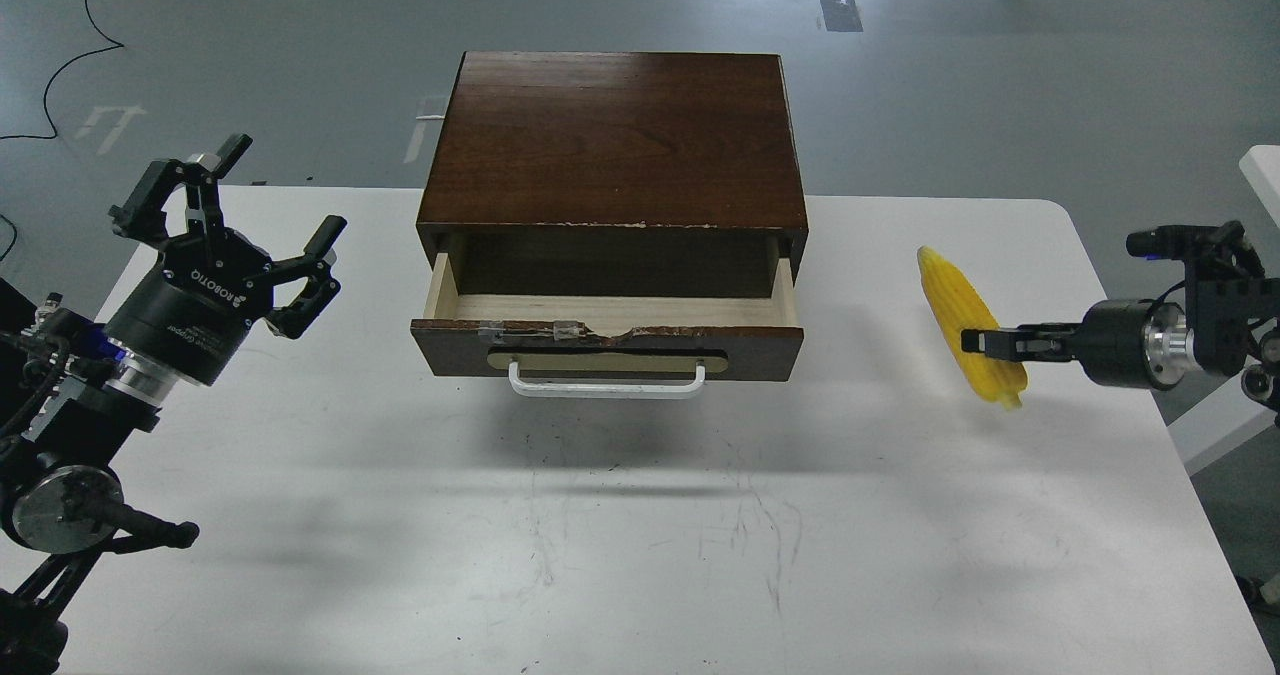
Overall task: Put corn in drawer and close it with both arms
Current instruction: 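Lift the corn with the right gripper and carry it over the open drawer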
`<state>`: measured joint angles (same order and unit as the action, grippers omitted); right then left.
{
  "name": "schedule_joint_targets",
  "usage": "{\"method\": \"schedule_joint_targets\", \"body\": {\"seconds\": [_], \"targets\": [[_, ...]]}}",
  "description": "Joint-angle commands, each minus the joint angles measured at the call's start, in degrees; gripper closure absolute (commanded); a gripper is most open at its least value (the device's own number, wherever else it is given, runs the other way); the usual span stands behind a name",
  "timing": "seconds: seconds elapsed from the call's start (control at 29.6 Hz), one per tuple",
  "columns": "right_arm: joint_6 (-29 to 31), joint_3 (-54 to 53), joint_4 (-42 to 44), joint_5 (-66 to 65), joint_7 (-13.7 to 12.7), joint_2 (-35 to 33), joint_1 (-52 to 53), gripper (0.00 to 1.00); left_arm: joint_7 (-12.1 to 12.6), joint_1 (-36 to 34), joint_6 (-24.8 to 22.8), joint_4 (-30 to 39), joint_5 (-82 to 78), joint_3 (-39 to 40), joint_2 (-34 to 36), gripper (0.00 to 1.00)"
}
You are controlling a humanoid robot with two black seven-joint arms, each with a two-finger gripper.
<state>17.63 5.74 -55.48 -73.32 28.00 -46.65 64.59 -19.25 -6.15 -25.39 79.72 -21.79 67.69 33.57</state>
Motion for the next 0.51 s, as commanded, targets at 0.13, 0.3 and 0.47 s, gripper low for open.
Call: {"method": "schedule_joint_targets", "body": {"seconds": [0.13, 0.3, 0.47], "targets": [[8.6, 5.6, -1.2, 8.8, 0.0, 5.6, 26.5, 0.90, 0.0, 0.0, 0.1, 0.5, 0.0, 0.1, 0.1, 0.00], [8.5, 13.8, -3.3, 10.3, 0.0, 16.7, 37.6, 0.90, 0.0, 0.0, 0.1, 1.1, 0.0, 0.1, 0.3, 0.00], [8.2, 17.9, -5.8, 9.7, 0.0, 26.3, 41.6, 0.90, 0.0, 0.0, 0.5, 2.0, 0.0, 0.1, 0.5, 0.00]]}}
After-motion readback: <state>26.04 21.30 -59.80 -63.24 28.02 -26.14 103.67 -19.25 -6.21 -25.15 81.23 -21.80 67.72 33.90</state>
